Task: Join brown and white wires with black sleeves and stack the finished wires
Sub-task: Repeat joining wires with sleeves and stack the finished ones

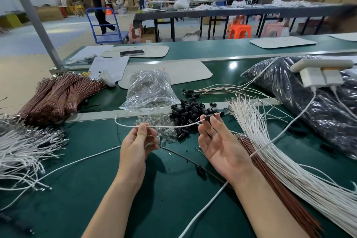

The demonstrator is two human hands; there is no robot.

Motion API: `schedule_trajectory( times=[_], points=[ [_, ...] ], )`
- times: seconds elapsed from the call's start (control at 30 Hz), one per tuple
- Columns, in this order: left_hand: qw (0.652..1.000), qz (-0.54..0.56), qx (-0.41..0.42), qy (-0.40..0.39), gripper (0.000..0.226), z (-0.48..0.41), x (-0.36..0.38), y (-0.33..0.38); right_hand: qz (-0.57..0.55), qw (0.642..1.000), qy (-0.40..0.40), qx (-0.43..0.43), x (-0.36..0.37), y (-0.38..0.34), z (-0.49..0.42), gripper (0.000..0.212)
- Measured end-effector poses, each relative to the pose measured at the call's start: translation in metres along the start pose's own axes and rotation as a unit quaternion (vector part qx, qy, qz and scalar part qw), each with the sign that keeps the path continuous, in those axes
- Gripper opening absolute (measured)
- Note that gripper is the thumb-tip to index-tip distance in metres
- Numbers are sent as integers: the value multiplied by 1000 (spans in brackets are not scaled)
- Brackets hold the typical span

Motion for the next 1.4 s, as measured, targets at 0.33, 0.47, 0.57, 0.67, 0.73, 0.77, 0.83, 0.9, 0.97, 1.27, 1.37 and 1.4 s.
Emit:
schedule_trajectory(
  times=[0.33, 0.47, 0.57, 0.67, 0.73, 0.77, 0.83, 0.9, 0.97, 1.27, 1.37, 1.4],
  points=[
    [993, 113, -23, -10, 15, 3, 5, 2, 5, 999, 30, -14, -5, -4, -1, 19],
    [994, 108, -11, -13, 15, 2, 6, 4, 22, 999, 19, -15, -3, -3, -1, 17],
    [996, 91, -7, -21, 18, 4, 8, 2, 33, 999, 15, -17, 0, -4, -1, 18],
    [998, 56, -4, -33, 22, 7, 13, -2, 82, 996, 9, -29, 2, -4, -1, 23],
    [998, 28, 3, -50, 21, 10, 17, -4, 128, 991, 8, -38, 3, -2, -2, 25],
    [998, 12, 7, -63, 20, 13, 19, -5, 149, 988, 9, -41, 4, 0, -3, 26],
    [995, -18, 10, -97, 19, 18, 25, -9, 187, 981, 7, -43, 5, 8, -4, 22],
    [992, -34, 4, -125, 19, 22, 30, -12, 216, 975, -2, -48, 8, 13, -5, 16],
    [991, -32, -4, -129, 24, 23, 33, -13, 227, 972, 1, -61, 7, 12, -6, 15],
    [995, 98, -28, 7, 20, 8, 12, 1, 190, 977, 28, -91, -5, -4, -6, 24],
    [995, 96, -40, -8, 15, 8, 13, 0, 193, 977, 10, -93, -2, -2, -5, 17],
    [994, 97, -43, -11, 15, 9, 13, 0, 191, 977, 8, -96, -1, -2, -5, 16]
  ],
)
Point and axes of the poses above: each hand's wrist, its own z-axis away from the middle knuckle, its own x-axis out of the palm, y = z × x, the point moved 4 cm from there along -z, towards the middle knuckle, and after that the axes turned 10 degrees about z, right-handed, at the moved point
